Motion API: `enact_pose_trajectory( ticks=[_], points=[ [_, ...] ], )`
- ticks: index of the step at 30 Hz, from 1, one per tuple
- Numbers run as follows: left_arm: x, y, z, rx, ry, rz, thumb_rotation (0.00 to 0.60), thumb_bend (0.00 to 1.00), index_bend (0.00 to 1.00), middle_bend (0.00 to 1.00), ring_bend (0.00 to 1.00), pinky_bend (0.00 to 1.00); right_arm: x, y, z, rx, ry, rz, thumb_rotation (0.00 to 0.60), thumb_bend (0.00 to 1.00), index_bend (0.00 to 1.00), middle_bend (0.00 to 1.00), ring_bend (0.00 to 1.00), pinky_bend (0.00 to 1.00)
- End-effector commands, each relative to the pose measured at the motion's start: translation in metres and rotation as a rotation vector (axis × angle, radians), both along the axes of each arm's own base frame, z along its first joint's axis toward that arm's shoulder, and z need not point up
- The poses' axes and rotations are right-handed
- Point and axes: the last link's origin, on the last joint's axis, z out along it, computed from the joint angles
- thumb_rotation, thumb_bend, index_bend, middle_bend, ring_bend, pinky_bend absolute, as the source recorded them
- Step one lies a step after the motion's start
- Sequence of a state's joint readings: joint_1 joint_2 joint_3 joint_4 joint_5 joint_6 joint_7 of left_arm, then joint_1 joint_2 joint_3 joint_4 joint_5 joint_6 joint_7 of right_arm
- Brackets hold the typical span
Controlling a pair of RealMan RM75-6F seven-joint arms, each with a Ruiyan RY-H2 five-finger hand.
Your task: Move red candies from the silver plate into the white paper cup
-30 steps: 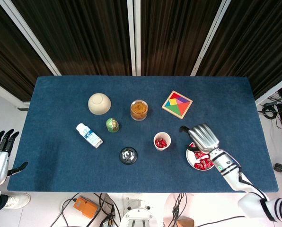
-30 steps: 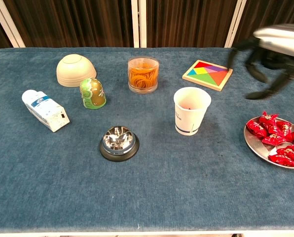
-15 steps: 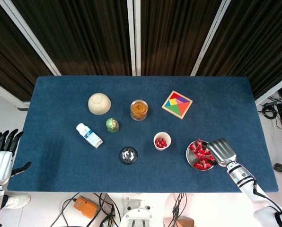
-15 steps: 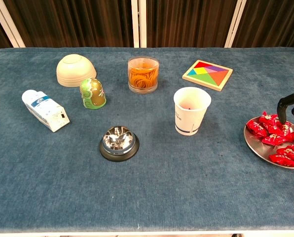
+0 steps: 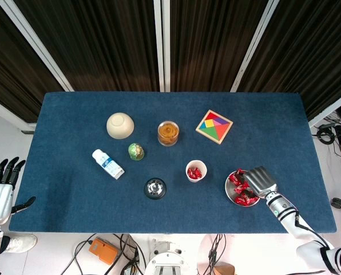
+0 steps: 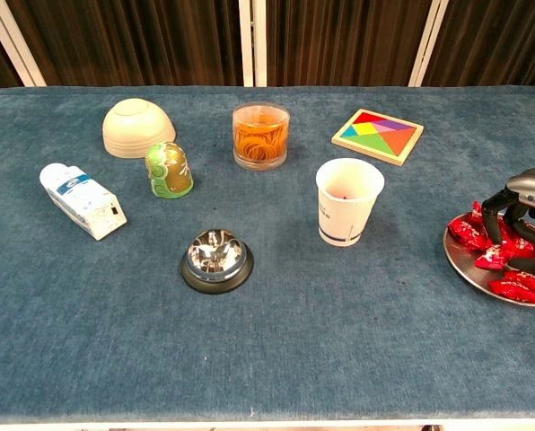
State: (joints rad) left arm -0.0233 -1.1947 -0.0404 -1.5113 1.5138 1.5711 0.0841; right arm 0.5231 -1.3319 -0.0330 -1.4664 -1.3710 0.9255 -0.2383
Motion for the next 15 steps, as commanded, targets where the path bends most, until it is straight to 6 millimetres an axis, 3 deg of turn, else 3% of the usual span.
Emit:
enact_pose_trajectory(
  ticks=[1,5,10,15],
  points=[
    [-0.001,0.000,0.000,0.001,0.000,0.002,0.600,0.00,0.09,0.04,0.00,0.00,0.003,-0.002,0.001,-0.010,-0.013,0.005,0.600,0.55,0.64,0.81,0.98,1.00],
    [-0.001,0.000,0.001,0.002,0.000,0.001,0.600,0.00,0.09,0.04,0.00,0.00,0.014,-0.004,0.014,-0.050,-0.061,0.031,0.600,0.56,0.67,0.82,0.98,1.00],
    [0.000,0.002,0.000,0.002,-0.001,-0.007,0.600,0.00,0.09,0.04,0.00,0.00,0.047,-0.012,0.037,-0.102,-0.169,0.096,0.600,0.56,0.67,0.82,0.98,1.00],
    [0.001,0.002,0.000,0.000,-0.001,-0.010,0.600,0.00,0.09,0.04,0.00,0.00,0.083,-0.028,0.044,-0.122,-0.241,0.160,0.600,0.56,0.68,0.82,0.98,1.00]
  ],
)
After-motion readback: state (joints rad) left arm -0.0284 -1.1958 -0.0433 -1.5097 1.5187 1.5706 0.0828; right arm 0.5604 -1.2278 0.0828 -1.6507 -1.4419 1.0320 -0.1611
